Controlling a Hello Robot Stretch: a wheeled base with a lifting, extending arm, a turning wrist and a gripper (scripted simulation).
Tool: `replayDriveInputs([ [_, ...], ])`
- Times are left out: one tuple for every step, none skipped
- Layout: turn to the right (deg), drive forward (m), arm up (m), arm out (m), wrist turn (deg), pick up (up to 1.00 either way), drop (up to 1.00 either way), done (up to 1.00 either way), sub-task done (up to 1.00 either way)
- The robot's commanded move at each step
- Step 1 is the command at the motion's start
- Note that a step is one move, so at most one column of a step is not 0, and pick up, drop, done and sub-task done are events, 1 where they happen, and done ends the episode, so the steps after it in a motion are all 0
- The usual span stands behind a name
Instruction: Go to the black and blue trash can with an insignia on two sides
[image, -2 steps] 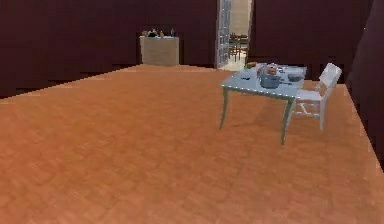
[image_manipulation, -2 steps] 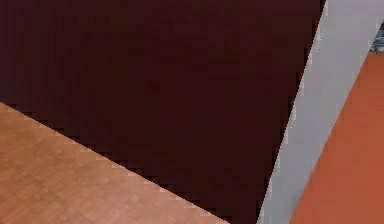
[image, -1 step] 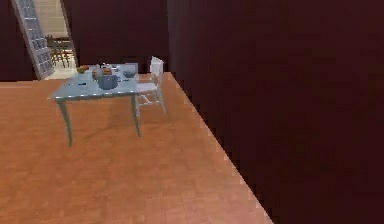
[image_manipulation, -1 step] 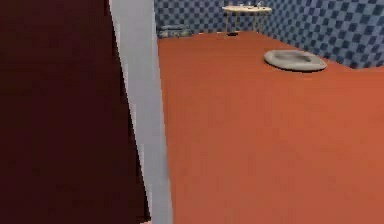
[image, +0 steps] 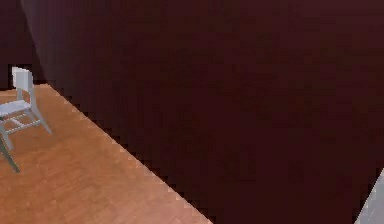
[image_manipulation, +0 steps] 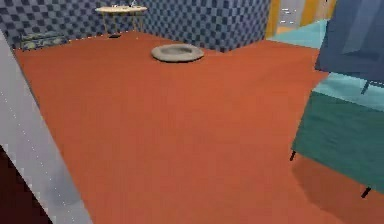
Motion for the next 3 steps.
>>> replayDriveInputs([
  [0.0, 0.30, 0.00, 0.00, 0.0, 0.00, 0.00, 0.00, 0.00],
  [-45.0, 0.00, 0.00, 0.00, 0.0, 0.00, 0.00, 0.00, 0.00],
  [-45.0, 0.00, 0.00, 0.00, 0.0, 0.00, 0.00, 0.00, 0.00],
])
